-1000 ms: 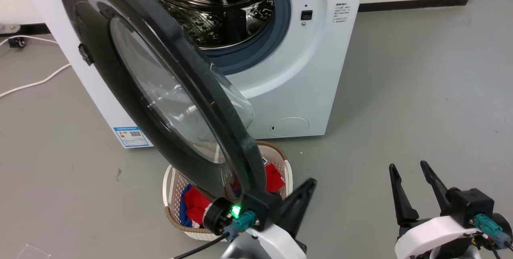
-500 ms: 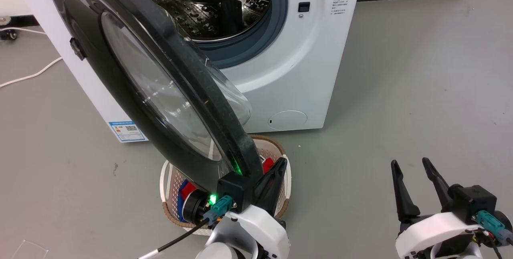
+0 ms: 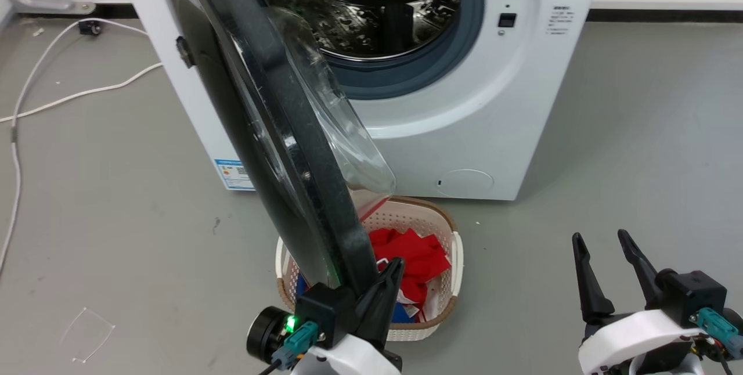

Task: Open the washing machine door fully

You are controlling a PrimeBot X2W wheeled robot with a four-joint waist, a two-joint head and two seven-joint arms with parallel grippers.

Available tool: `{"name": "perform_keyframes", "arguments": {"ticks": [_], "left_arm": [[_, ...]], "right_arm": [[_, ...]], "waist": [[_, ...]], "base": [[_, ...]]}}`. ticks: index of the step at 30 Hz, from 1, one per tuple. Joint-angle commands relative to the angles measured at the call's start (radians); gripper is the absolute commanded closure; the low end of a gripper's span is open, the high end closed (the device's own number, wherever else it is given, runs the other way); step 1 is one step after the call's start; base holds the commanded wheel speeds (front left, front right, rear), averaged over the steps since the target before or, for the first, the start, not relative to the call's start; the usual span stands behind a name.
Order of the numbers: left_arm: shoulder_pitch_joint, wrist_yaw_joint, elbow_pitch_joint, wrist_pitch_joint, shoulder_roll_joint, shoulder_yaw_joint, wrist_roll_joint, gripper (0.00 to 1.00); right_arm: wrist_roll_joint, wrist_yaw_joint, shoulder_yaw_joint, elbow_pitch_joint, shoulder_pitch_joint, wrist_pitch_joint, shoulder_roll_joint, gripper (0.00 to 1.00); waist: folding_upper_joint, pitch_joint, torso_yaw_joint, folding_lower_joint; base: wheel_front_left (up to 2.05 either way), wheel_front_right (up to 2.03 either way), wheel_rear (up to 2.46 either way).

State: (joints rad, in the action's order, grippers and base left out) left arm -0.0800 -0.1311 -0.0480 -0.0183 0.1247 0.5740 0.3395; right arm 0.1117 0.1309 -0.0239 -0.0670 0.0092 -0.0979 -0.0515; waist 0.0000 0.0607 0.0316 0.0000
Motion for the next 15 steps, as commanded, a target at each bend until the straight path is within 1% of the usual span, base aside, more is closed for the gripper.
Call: {"name": "perform_keyframes", "arguments": {"ticks": [1,3,4,6,12,15], "left_arm": [[0.010,-0.019,-0.014,0.000,0.021,-0.025,-0.001,1.00],[0.037,-0.031,-0.047,-0.011,0.029,-0.027,0.000,1.00],[0.072,-0.054,-0.093,-0.017,0.032,-0.030,0.005,1.00],[0.095,-0.059,-0.119,-0.020,0.031,-0.030,0.018,1.00],[0.123,-0.098,-0.152,-0.018,0.057,-0.070,0.019,1.00],[0.137,-0.106,-0.164,-0.018,0.061,-0.077,0.021,1.00]], "right_arm": [[-0.005,0.000,-0.005,0.006,0.013,-0.003,0.002,0.00],[-0.008,0.000,-0.008,0.015,0.020,0.001,0.002,0.00],[-0.014,0.000,-0.010,0.028,0.032,0.009,0.002,0.00],[-0.015,0.000,-0.014,0.034,0.039,0.015,0.002,0.00],[-0.018,0.000,-0.015,0.063,0.056,0.024,0.002,0.00],[-0.020,0.000,-0.017,0.079,0.058,0.034,0.002,0.00]], "waist": [[0.0000,-0.007,0.025,0.0000],[0.0000,-0.014,0.046,0.0000],[0.0000,-0.022,0.077,0.0000],[0.0000,-0.025,0.100,0.0000],[0.0000,-0.033,0.177,0.0000],[0.0000,-0.034,0.213,0.0000]], "base": [[0.00,0.00,0.00],[0.00,0.00,0.00],[0.00,0.00,0.00],[0.00,0.00,0.00],[0.00,0.00,0.00],[0.00,0.00,0.00]]}}
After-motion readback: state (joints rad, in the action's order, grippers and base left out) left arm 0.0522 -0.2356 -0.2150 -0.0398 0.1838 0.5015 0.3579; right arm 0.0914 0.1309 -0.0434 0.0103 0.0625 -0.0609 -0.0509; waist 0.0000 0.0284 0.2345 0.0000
